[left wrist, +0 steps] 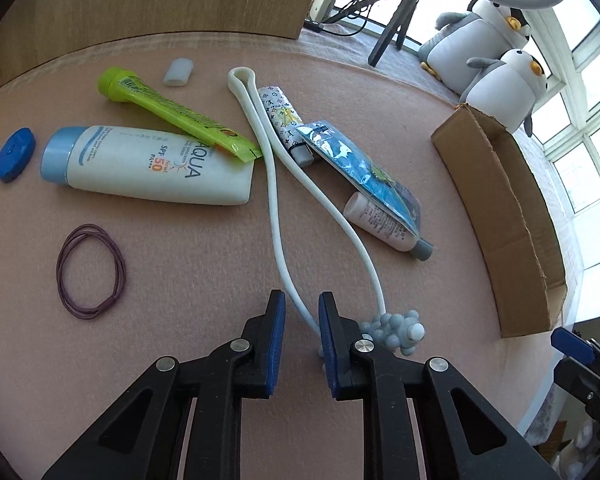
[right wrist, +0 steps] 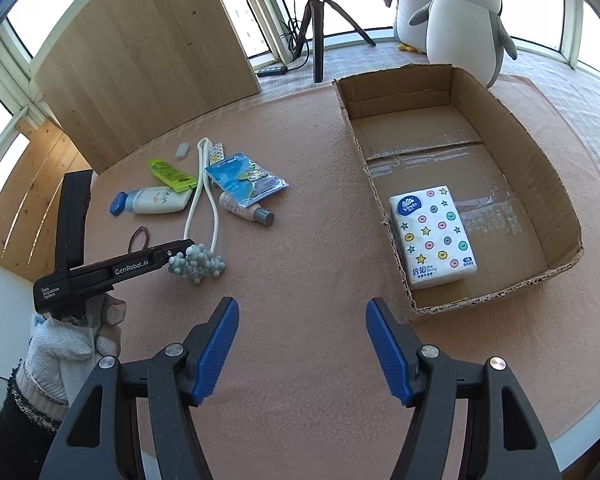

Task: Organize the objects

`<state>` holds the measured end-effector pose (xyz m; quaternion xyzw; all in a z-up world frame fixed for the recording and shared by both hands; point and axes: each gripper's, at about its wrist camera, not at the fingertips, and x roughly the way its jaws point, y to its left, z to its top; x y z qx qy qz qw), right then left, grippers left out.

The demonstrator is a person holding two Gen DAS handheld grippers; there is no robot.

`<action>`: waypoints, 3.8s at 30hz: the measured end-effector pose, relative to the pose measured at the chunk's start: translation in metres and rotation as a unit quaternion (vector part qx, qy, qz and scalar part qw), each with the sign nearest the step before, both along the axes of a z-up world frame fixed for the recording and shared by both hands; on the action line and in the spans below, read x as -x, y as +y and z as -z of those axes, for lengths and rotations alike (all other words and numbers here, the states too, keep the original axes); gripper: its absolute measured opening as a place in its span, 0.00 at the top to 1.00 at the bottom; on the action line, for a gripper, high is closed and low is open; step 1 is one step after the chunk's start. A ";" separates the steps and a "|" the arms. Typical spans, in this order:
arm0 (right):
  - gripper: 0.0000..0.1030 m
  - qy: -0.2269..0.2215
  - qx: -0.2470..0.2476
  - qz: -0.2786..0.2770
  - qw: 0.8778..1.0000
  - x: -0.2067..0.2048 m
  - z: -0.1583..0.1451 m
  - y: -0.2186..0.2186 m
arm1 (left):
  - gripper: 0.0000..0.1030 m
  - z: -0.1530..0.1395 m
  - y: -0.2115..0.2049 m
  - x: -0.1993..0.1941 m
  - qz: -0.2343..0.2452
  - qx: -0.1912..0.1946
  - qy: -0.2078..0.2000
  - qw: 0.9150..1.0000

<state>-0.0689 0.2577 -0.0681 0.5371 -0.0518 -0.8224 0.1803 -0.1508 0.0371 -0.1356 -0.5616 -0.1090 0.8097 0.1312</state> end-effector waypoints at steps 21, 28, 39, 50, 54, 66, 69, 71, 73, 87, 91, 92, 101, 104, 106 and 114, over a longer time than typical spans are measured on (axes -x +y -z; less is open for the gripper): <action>0.39 -0.063 -0.003 -0.067 0.996 0.014 0.047 -0.051 | 0.82 0.002 0.016 -0.089 0.038 -0.022 -0.014 0.999; 0.42 -0.098 -0.003 -0.112 0.989 0.013 0.069 -0.075 | 0.76 0.002 0.011 -0.084 0.024 -0.033 -0.017 0.999; 0.64 -0.099 -0.024 -0.154 0.983 0.009 0.072 -0.088 | 0.77 0.004 0.009 -0.086 0.034 -0.047 -0.020 0.998; 0.88 -0.111 0.004 -0.173 0.979 0.004 0.074 -0.095 | 0.80 0.004 0.016 -0.090 0.048 -0.050 -0.018 0.997; 0.89 -0.108 0.001 -0.171 0.979 0.003 0.073 -0.096 | 0.80 0.003 0.013 -0.092 0.048 -0.050 -0.017 0.997; 0.91 -0.072 0.000 -0.165 0.984 0.001 0.044 -0.089 | 0.81 -0.033 0.015 -0.097 0.050 -0.047 0.019 0.997; 0.91 -0.061 0.004 -0.163 0.985 0.003 0.032 -0.083 | 0.81 -0.045 0.018 -0.096 0.052 -0.049 0.028 0.997; 0.91 -0.054 0.005 -0.160 0.986 0.006 0.023 -0.078 | 0.81 -0.051 0.026 -0.092 0.056 -0.050 0.035 0.997; 0.91 -0.046 0.003 -0.156 0.987 0.009 0.015 -0.071 | 0.81 -0.059 0.034 -0.087 0.061 -0.053 0.042 0.996; 0.91 -0.014 -0.009 -0.103 0.995 0.052 -0.018 0.014 | 0.81 -0.094 0.138 -0.042 0.105 -0.077 0.081 0.988; 0.91 -0.006 -0.019 -0.088 0.996 0.066 -0.023 0.041 | 0.81 -0.097 0.171 -0.029 0.119 -0.081 0.086 0.986; 0.91 -0.005 -0.020 -0.084 0.996 0.070 -0.024 0.047 | 0.81 -0.097 0.180 -0.026 0.123 -0.082 0.087 0.985; 0.91 -0.011 -0.029 -0.047 0.998 0.096 -0.015 0.102 | 0.81 -0.085 0.244 -0.005 0.150 -0.086 0.078 0.982; 0.94 -0.014 -0.032 -0.040 0.999 0.101 -0.012 0.116 | 0.81 -0.082 0.261 -0.003 0.160 -0.086 0.076 0.980; 0.94 -0.014 -0.036 -0.038 0.999 0.103 -0.011 0.121 | 0.81 -0.082 0.269 -0.003 0.168 -0.081 0.079 0.979; 0.82 -0.010 -0.041 0.000 0.999 0.108 -0.004 0.143 | 0.63 -0.082 0.263 0.001 0.152 -0.057 0.086 0.983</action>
